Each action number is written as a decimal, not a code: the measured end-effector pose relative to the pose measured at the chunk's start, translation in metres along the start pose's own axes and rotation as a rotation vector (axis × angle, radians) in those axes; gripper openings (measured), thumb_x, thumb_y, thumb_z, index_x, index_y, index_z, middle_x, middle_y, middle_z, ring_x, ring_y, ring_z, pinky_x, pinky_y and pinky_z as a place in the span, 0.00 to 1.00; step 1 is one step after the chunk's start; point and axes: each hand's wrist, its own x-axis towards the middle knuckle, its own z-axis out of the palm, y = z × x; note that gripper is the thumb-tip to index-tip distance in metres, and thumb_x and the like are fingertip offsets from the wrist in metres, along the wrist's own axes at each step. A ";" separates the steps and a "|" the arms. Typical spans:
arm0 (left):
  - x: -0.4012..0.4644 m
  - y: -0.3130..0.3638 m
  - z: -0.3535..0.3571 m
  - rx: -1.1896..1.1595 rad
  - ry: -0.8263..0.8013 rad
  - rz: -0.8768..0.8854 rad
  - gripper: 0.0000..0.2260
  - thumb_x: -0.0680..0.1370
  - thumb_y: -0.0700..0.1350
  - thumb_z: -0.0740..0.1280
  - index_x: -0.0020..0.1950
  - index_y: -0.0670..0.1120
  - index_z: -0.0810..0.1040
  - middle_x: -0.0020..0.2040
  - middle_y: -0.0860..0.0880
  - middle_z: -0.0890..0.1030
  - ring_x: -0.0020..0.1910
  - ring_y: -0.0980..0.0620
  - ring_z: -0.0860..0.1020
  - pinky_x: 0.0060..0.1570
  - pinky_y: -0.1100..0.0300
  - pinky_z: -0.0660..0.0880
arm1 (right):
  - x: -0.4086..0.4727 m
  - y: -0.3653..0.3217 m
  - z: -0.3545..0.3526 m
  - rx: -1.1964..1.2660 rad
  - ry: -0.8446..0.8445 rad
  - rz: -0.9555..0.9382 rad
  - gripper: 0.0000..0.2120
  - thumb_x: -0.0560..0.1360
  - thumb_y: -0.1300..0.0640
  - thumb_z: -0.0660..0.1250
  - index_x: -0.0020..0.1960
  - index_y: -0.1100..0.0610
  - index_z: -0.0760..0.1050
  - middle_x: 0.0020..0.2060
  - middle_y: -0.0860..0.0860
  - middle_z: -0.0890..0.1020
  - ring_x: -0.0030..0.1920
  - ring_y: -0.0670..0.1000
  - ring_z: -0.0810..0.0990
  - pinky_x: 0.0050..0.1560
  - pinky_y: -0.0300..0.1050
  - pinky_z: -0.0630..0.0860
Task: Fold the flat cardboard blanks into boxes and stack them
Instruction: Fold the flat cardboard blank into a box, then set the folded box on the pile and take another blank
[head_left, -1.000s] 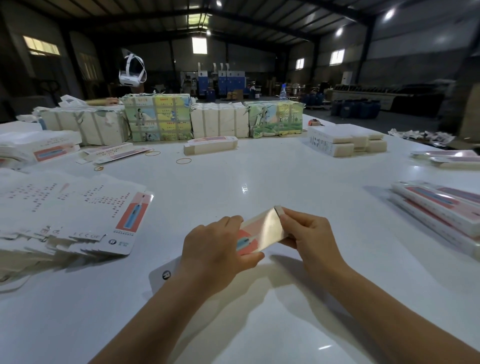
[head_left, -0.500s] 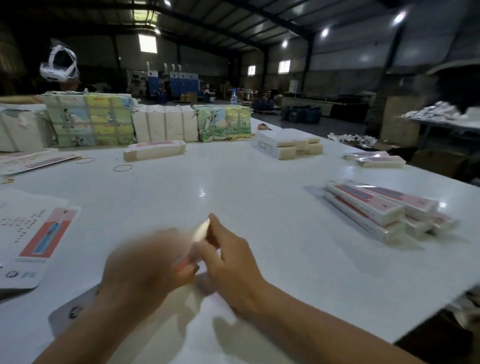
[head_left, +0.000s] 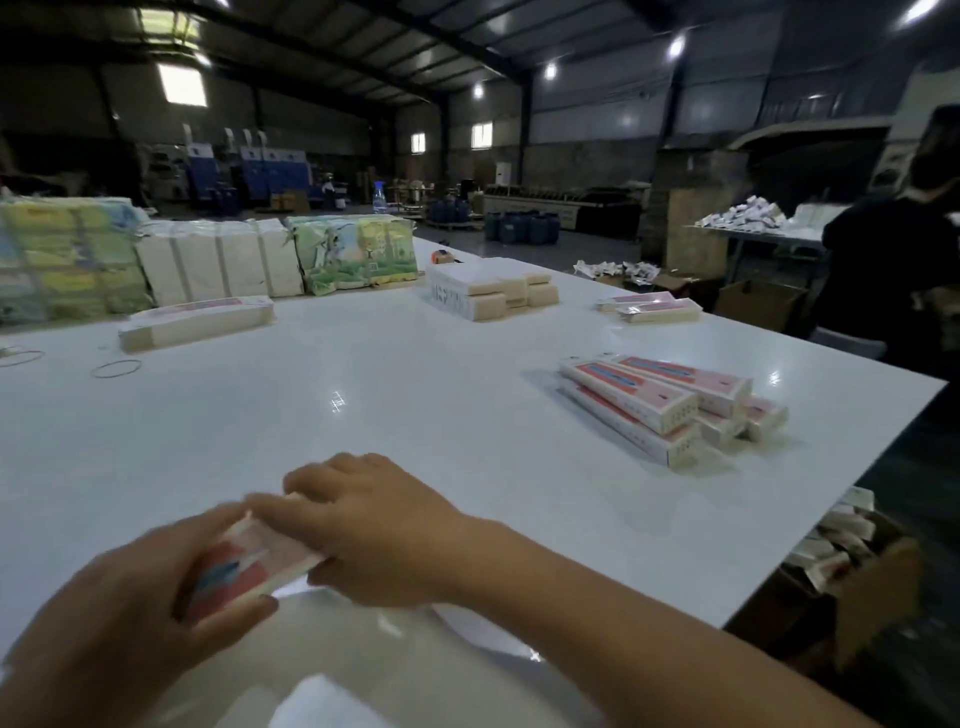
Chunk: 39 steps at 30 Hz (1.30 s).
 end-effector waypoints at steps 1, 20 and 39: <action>0.004 0.003 0.001 0.085 0.091 0.039 0.35 0.68 0.71 0.63 0.66 0.49 0.72 0.57 0.46 0.80 0.51 0.45 0.80 0.48 0.42 0.77 | -0.002 0.011 -0.006 -0.038 0.015 0.038 0.34 0.74 0.50 0.68 0.76 0.51 0.58 0.65 0.56 0.70 0.61 0.58 0.68 0.56 0.52 0.68; -0.007 0.031 0.006 0.084 -0.062 -0.263 0.27 0.65 0.67 0.56 0.49 0.50 0.82 0.50 0.53 0.81 0.53 0.46 0.77 0.49 0.51 0.72 | -0.118 0.191 -0.069 -0.121 0.392 1.069 0.20 0.78 0.52 0.62 0.69 0.52 0.71 0.69 0.55 0.70 0.69 0.59 0.65 0.65 0.58 0.64; 0.023 -0.041 -0.083 0.262 -0.108 -0.892 0.23 0.74 0.56 0.65 0.65 0.47 0.72 0.64 0.46 0.73 0.62 0.46 0.71 0.56 0.53 0.68 | 0.035 -0.005 0.067 0.226 0.052 0.323 0.15 0.80 0.52 0.56 0.64 0.48 0.75 0.63 0.44 0.74 0.63 0.50 0.70 0.61 0.42 0.66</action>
